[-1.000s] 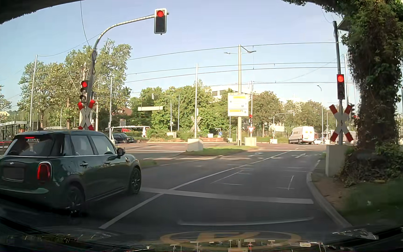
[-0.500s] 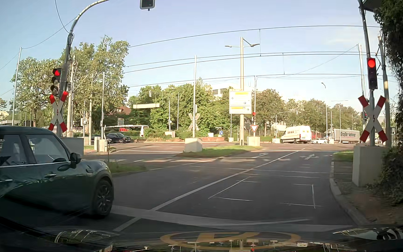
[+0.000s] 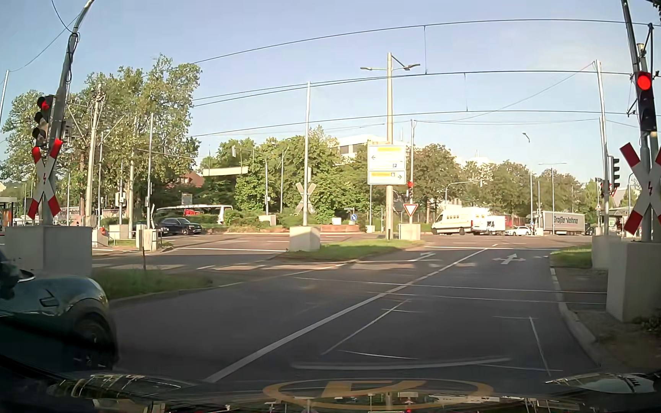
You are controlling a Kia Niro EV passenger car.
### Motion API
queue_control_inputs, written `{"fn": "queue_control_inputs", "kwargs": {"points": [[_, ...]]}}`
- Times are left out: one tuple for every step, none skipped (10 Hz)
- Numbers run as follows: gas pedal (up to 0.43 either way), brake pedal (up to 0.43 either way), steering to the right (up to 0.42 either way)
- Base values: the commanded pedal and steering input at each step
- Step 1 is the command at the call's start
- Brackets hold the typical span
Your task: Follow the waypoints while adhering to traffic rules and regulations
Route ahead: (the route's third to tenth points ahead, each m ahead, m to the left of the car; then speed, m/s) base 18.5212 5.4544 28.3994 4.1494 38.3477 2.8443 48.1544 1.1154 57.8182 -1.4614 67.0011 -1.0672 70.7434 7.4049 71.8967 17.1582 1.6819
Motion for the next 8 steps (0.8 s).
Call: {"fn": "queue_control_inputs", "kwargs": {"points": [[0.000, 0.293, 0.202], [0.000, 0.280, 0.235], [0.000, 0.262, 0.257], [0.000, 0.226, 0.265], [0.000, 0.183, 0.265], [0.000, 0.152, 0.266], [0.000, 0.152, 0.268], [0.000, 0.159, 0.270]]}}
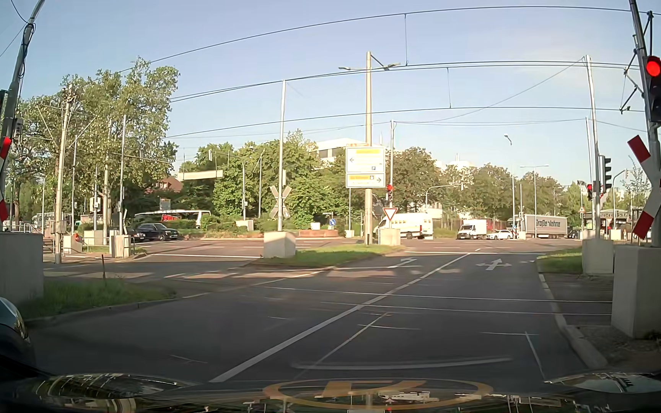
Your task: Follow the waypoints while adhering to traffic rules and regulations
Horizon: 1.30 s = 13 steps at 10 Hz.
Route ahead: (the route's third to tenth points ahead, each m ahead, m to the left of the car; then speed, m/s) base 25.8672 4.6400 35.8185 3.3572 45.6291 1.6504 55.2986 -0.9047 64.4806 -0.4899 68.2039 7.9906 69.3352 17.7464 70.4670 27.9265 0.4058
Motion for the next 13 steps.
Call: {"fn": "queue_control_inputs", "kwargs": {"points": [[0.000, 0.171, 0.267], [0.000, 0.177, 0.263], [0.000, 0.177, 0.260], [0.000, 0.177, 0.260], [0.000, 0.189, 0.260], [0.000, 0.195, 0.259], [0.000, 0.201, 0.257], [0.000, 0.207, 0.256], [0.000, 0.226, 0.254], [0.000, 0.238, 0.252], [0.000, 0.244, 0.249], [0.000, 0.250, 0.249], [0.000, 0.250, 0.249]]}}
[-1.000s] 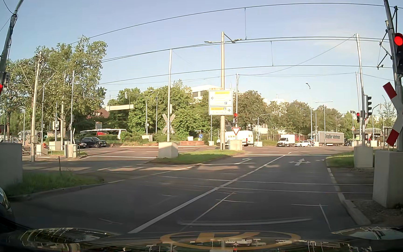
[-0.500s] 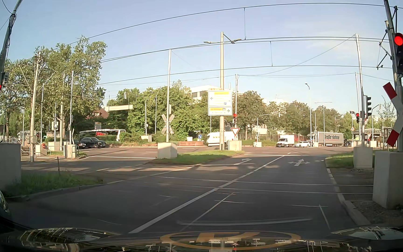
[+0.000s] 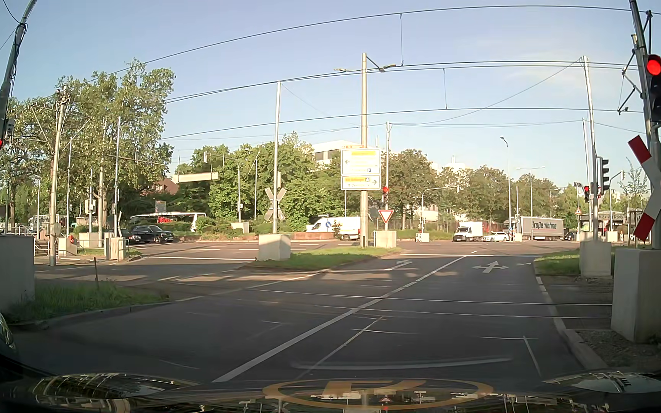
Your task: Follow the waypoints while adhering to traffic rules and regulations
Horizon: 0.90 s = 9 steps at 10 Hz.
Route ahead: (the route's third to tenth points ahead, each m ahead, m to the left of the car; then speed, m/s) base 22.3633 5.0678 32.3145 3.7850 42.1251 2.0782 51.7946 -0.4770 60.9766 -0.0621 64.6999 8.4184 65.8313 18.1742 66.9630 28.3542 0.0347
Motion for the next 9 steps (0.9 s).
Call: {"fn": "queue_control_inputs", "kwargs": {"points": [[0.000, 0.250, 0.249], [0.000, 0.250, 0.249], [0.000, 0.256, 0.249], [0.000, 0.256, 0.249], [0.000, 0.256, 0.249], [0.000, 0.262, 0.249], [0.000, 0.262, 0.249], [0.000, 0.262, 0.249], [0.000, 0.262, 0.249]]}}
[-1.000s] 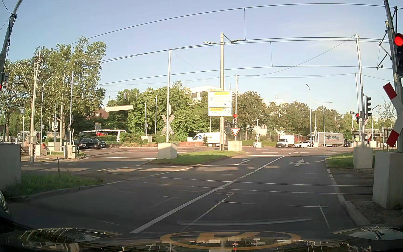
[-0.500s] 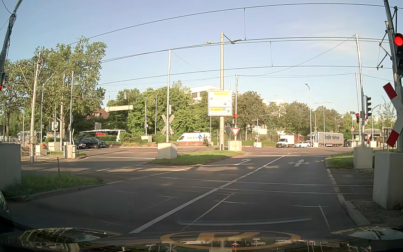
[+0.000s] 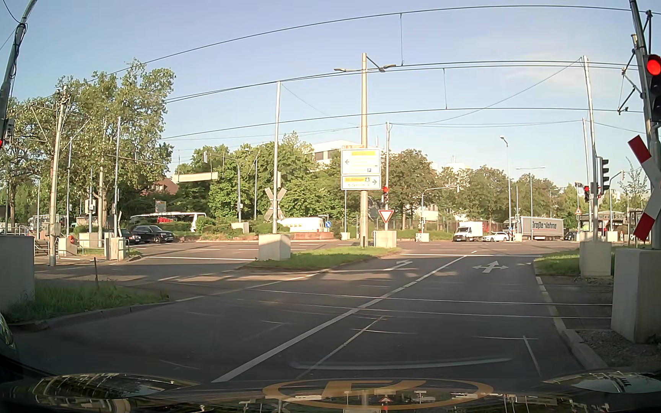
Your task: Follow the waypoints while adhering to traffic rules and regulations
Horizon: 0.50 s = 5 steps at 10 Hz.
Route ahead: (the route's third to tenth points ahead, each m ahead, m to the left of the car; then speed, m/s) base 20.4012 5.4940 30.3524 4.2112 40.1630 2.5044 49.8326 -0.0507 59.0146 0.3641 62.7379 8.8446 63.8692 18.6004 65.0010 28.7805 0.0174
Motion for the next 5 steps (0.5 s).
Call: {"fn": "queue_control_inputs", "kwargs": {"points": [[0.000, 0.262, 0.249], [0.000, 0.262, 0.249], [0.000, 0.262, 0.249], [0.000, 0.268, 0.249], [0.000, 0.262, 0.249]]}}
